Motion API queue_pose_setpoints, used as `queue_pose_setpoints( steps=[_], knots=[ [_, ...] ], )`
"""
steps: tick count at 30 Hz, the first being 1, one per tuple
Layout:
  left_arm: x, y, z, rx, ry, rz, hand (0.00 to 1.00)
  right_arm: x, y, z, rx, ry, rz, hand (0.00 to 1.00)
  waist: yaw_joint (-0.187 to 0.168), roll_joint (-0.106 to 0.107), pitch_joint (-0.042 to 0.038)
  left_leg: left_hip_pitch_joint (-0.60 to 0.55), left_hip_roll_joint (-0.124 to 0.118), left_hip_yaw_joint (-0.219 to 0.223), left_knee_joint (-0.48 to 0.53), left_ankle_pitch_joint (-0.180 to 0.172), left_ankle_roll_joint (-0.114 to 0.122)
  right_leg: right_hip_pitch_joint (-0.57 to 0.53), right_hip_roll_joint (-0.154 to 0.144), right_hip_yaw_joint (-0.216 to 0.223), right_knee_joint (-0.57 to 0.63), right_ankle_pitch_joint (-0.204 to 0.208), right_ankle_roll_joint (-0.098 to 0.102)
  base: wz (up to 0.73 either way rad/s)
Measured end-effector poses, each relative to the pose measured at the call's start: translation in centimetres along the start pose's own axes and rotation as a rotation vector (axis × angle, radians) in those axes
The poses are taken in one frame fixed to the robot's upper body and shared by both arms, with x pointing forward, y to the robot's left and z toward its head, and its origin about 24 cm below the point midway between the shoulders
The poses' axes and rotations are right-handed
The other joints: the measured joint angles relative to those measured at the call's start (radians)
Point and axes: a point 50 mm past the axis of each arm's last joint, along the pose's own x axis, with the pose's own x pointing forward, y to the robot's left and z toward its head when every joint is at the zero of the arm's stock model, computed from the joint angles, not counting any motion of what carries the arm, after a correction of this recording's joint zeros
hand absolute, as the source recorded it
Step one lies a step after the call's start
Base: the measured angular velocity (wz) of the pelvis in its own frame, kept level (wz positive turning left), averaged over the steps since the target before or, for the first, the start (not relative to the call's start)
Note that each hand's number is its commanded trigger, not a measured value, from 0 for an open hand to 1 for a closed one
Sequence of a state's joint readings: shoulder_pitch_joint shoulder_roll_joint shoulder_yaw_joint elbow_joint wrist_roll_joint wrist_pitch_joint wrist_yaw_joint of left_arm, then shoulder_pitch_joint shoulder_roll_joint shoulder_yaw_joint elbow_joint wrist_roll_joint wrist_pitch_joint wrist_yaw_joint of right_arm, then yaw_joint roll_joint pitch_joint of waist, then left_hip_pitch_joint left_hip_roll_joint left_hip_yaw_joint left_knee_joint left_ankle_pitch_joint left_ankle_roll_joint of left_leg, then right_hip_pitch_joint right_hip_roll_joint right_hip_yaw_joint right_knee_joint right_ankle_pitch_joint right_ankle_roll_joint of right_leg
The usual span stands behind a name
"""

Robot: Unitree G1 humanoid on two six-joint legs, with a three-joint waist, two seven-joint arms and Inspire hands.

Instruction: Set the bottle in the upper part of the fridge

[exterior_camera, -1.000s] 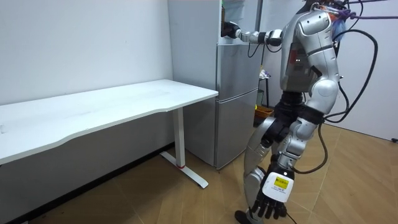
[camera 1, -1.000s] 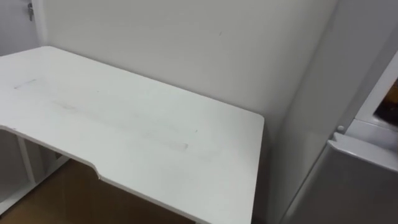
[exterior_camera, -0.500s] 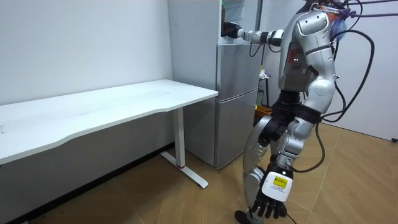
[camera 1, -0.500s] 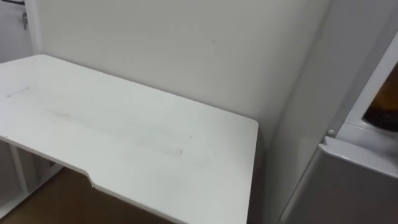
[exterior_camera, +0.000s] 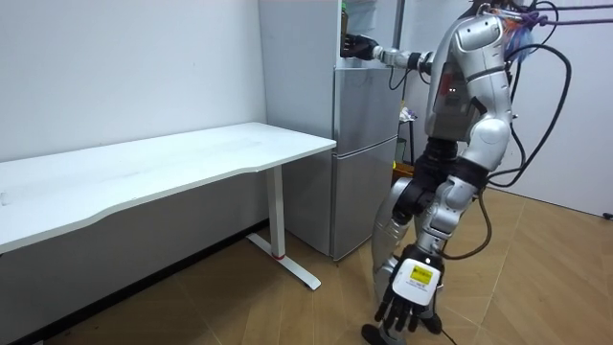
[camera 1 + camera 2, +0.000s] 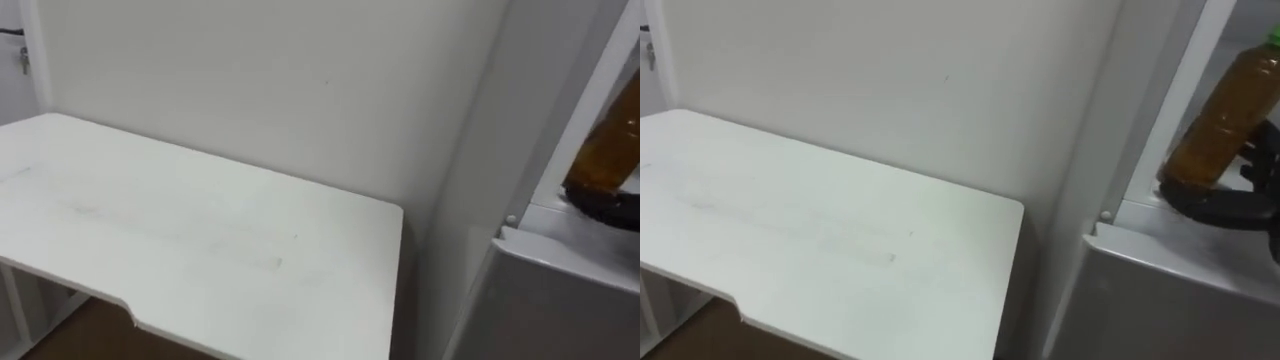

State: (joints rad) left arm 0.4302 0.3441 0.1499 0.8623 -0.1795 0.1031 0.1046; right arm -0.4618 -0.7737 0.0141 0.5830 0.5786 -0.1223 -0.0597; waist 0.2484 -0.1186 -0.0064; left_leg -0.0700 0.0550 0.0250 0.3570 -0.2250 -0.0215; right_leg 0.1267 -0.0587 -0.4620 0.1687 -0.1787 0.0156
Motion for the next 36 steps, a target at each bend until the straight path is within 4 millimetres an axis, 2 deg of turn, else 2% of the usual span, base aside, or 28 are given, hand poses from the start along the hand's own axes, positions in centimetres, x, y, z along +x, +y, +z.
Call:
queue_pose_setpoints(
  steps=[4, 14, 17, 26, 29, 32, 36],
  knots=[
    [-0.1, -0.3, -0.4, -0.006, 0.01, -0.005, 0.0, -0.3, 0.2, -0.4, 0.003, 0.008, 0.029, 0.0, 0.002, 0.0, 0.0002, 0.032, 0.0, 0.017, -0.02, 0.0, 0.0, 0.016, -0.002, 0.022, -0.001, -0.001, 0.001, -0.12],
    [-0.2, -0.5, -1.3, 0.001, 0.04, -0.012, 0.0, -1.0, 0.3, -1.5, 0.022, 0.031, 0.05, 0.0, -0.005, -0.002, 0.0017, 0.062, 0.0, 0.032, -0.033, -0.001, 0.0, 0.032, -0.004, 0.037, -0.002, -0.003, 0.005, -0.04],
    [-0.2, -0.7, -1.2, -0.007, 0.043, -0.014, 0.0, -1.1, 1.0, -1.5, 0.062, 0.023, 0.052, 0.0, -0.026, -0.004, 0.0025, 0.064, -0.002, 0.032, -0.033, -0.001, 0.0, 0.03, -0.008, 0.038, -0.001, -0.007, 0.006, 0.0],
    [0.3, -1.3, 1.0, -0.046, 0.002, 0.001, 0.0, -1.3, 3.1, -0.6, 0.124, -0.015, 0.083, 0.0, -0.088, -0.006, 0.0031, 0.069, -0.001, 0.043, -0.044, -0.001, 0.0, 0.033, -0.006, 0.047, 0.001, -0.005, 0.006, -0.02],
    [0.4, -1.8, 1.6, -0.069, -0.011, 0.001, 0.0, -1.7, 3.4, -0.4, 0.167, -0.029, 0.085, 0.0, -0.107, 0.002, 0.0028, 0.077, 0.0, 0.046, -0.05, -0.001, 0.0, 0.031, -0.006, 0.047, 0.003, -0.003, 0.007, -0.02],
    [0.4, -2.7, 2.1, -0.083, -0.017, -0.018, 0.0, -2.7, 3.3, -0.1, 0.186, -0.057, 0.079, 0.0, -0.111, 0.025, 0.001, 0.083, 0.0, 0.055, -0.057, -0.004, 0.001, 0.032, -0.008, 0.05, 0.003, -0.002, 0.008, -0.09],
    [0.3, -3.3, 1.7, -0.09, -0.01, -0.032, 0.0, -4.0, 3.4, 0.1, 0.239, -0.095, 0.06, 0.0, -0.136, 0.057, -0.0003, 0.1, -0.001, 0.066, -0.076, -0.003, 0.001, 0.034, -0.01, 0.055, 0.004, -0.001, 0.009, -0.09]
  ],
)
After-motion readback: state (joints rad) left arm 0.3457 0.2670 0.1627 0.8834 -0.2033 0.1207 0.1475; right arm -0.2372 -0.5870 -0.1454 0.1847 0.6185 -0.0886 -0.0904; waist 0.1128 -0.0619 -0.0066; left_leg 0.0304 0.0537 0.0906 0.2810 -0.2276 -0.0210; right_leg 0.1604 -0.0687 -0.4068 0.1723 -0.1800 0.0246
